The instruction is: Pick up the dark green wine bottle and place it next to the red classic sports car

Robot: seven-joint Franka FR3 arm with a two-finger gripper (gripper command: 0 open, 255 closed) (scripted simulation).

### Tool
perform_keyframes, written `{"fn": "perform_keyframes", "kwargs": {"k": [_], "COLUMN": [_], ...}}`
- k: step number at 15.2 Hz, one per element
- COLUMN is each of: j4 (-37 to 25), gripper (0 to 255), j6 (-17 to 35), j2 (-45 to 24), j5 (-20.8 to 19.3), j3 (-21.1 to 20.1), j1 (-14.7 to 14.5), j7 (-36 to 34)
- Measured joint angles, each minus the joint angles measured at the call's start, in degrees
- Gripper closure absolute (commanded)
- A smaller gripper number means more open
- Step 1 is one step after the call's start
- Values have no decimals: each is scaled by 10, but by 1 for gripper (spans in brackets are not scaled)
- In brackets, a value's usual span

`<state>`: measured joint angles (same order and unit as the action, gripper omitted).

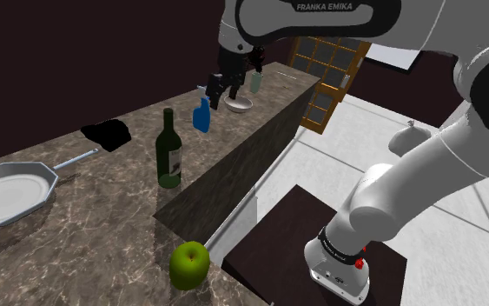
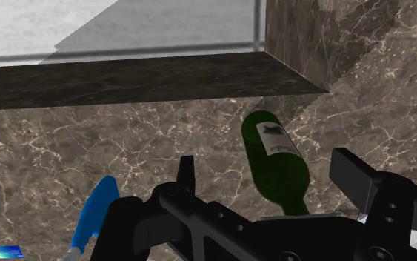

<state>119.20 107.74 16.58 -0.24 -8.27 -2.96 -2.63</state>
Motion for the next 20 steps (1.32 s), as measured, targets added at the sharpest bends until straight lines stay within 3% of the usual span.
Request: {"fn": "perform_keyframes", "kwargs": {"k": [4, 12, 20], "j4": [-56, -229, -219], "gripper": [0, 0, 0], "j6": [22, 23, 70], "j2": [-81, -263, -301], "j5": [-4, -30, -38], "j3": [-18, -40, -40], "j1": [-6, -28, -32], "j7": [-33, -94, -102]}}
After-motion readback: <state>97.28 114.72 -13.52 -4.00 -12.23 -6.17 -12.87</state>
